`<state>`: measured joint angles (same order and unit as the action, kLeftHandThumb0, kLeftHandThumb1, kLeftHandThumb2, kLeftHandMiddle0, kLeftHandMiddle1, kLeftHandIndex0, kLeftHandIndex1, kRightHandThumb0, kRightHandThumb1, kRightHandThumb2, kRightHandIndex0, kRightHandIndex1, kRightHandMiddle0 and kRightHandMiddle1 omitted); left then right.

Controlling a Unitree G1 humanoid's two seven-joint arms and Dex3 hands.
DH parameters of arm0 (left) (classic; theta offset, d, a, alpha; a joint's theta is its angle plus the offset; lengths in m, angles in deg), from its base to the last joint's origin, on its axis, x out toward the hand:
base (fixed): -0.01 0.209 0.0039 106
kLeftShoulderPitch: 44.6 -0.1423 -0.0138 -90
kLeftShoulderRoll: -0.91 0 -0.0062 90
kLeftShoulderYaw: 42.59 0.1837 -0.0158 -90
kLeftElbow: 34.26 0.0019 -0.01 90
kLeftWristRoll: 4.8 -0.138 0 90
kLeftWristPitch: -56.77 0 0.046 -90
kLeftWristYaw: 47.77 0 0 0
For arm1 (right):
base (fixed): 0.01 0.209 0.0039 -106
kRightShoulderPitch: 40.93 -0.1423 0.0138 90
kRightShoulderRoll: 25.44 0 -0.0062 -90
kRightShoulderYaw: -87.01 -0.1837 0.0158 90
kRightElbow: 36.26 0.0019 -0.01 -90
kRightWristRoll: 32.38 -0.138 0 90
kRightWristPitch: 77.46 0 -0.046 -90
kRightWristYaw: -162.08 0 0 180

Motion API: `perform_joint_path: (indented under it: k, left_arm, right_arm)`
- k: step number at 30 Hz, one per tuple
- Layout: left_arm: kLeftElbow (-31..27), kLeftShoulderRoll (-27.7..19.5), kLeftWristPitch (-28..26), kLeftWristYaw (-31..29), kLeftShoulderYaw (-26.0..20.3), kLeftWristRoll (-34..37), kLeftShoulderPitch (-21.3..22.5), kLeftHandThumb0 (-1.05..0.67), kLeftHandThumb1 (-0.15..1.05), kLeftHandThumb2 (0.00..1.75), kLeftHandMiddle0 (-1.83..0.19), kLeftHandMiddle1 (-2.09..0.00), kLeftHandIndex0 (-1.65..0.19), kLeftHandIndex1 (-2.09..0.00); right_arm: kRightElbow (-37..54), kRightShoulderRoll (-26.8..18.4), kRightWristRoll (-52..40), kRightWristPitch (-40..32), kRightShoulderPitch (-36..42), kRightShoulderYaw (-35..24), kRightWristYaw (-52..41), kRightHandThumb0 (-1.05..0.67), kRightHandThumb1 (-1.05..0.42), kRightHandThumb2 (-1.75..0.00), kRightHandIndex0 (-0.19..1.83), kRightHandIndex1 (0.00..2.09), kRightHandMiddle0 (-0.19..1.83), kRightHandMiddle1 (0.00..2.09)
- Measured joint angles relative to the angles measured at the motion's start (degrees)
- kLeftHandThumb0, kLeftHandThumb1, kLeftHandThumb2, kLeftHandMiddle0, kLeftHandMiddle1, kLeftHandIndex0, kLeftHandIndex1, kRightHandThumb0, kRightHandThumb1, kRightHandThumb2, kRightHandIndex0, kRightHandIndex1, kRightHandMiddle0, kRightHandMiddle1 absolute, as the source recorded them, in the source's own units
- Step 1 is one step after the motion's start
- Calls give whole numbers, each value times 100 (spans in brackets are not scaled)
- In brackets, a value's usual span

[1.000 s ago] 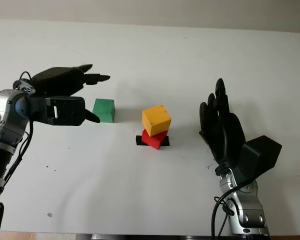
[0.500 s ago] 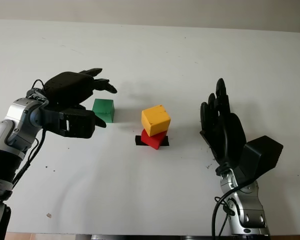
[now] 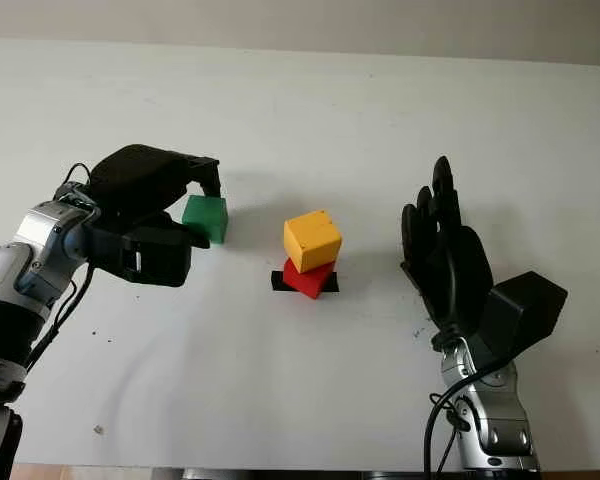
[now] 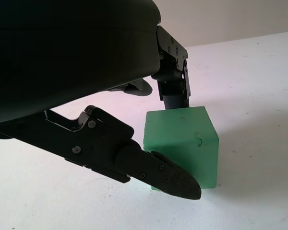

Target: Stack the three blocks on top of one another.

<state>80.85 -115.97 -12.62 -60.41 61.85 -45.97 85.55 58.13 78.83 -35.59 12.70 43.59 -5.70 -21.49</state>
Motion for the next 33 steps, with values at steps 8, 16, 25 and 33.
perform_joint_path:
  k: [8,16,25,33]
  left_arm:
    - [76,-16,280,-389,-202,920,1,-43,102,6,-40,-13,-29,-143]
    - [-328,-24,-170,-1723,-652,2310,400,-49,105,11,-36,-7,-29,-146]
    - [-1139,-122,-892,-3014,-699,2655,1345,-40,98,5,-44,-7,-48,-120]
    - [-1461,134,-1129,-3528,-553,2857,1949,-39,95,5,-48,-7,-57,-112]
  right_arm:
    - [0,-1,14,-27,-2,-9,15,-73,-105,-52,-19,0,-19,0]
    - [1,-2,38,-73,0,-2,-1,-73,-105,-51,-19,0,-19,0]
    - [-3,-1,6,-65,0,5,-30,-71,-105,-50,-19,0,-19,0]
    - [-21,11,2,-27,-6,55,-15,-73,-105,-51,-19,0,-19,0]
